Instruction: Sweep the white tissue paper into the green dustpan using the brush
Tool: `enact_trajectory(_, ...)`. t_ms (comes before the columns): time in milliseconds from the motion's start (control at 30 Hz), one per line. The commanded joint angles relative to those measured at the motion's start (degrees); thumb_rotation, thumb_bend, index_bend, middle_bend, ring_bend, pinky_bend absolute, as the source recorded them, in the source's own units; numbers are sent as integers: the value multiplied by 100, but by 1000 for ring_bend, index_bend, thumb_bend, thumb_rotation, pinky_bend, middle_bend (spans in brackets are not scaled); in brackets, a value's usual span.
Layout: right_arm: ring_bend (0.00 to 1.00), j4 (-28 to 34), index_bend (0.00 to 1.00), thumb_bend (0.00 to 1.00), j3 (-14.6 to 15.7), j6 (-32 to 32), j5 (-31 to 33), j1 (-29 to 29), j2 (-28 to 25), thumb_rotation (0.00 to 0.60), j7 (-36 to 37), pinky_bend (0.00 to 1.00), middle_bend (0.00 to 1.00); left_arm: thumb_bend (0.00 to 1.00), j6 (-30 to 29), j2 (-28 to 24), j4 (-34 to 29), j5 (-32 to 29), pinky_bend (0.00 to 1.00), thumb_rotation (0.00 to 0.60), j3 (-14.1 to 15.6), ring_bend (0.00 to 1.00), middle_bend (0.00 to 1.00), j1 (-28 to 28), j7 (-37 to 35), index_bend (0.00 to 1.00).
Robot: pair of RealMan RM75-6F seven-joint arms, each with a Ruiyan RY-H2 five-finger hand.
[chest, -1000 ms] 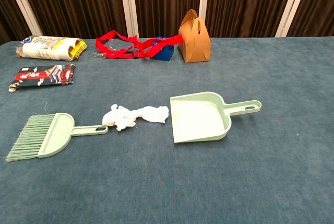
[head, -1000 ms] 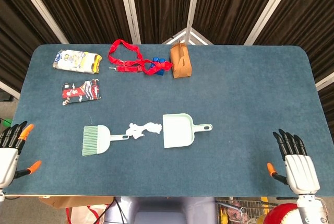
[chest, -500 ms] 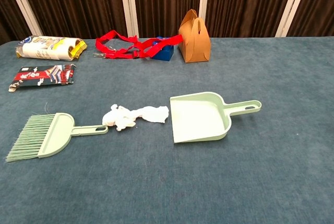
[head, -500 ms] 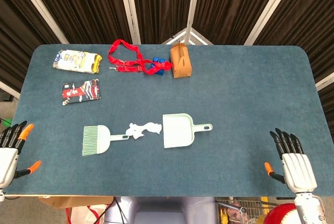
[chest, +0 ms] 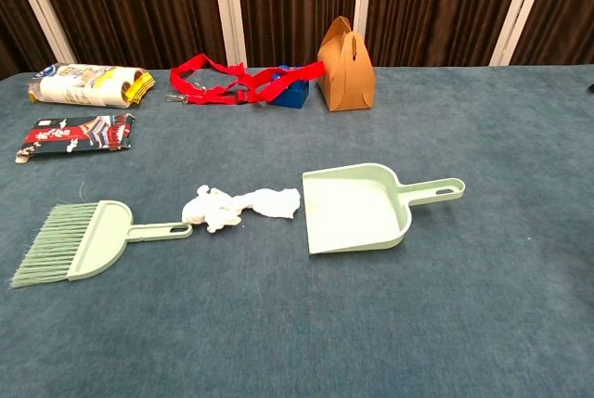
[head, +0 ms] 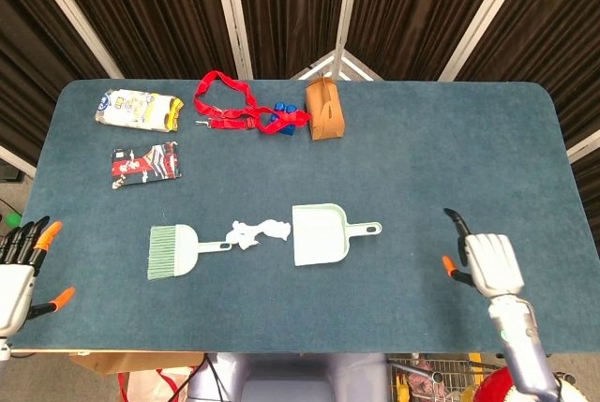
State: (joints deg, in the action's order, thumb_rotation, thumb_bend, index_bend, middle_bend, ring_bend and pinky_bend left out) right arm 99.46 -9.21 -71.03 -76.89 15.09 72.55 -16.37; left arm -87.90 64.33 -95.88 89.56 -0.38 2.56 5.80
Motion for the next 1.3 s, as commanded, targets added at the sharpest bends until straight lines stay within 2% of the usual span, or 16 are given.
enact_trajectory(33, 781, -234, 231, 347, -220, 356, 376, 419, 462, 600, -491, 802, 804, 0, 5, 12, -5, -19, 31, 600, -8, 0, 0, 2, 16, 0)
enact_trajectory(300, 781, -692, 260, 348, -428, 700, 1032, 1031, 1264, 600, -1198, 802, 804, 0, 35, 36, 1, -14, 31, 600, -10, 0, 0, 24, 70, 0)
enact_trajectory(567, 781, -1282, 316, 347, -406, 798, 1403, 1347, 1948, 600, -1462, 802, 804, 0, 115, 49, -13, -75, 31, 600, -22, 0, 0, 59, 80, 0)
enact_trajectory(867, 781, -1777, 336, 347, -337, 833, 1473, 1561, 2378, 600, -1468, 802, 804, 0, 178, 51, -23, -131, 31, 600, -28, 0, 0, 84, 77, 0)
enact_trajectory(1200, 781, -2078, 440, 348, -365, 820, 1526, 1714, 2618, 600, -1395, 802, 804, 0, 195, 56, -33, -150, 31, 600, -28, 0, 0, 95, 77, 0)
enact_trajectory(1300, 781, -2119, 498, 371, -372, 822, 1539, 1751, 2654, 600, -1381, 802, 804, 0, 191, 55, -38, -155, 31, 600, -29, 0, 0, 94, 90, 0)
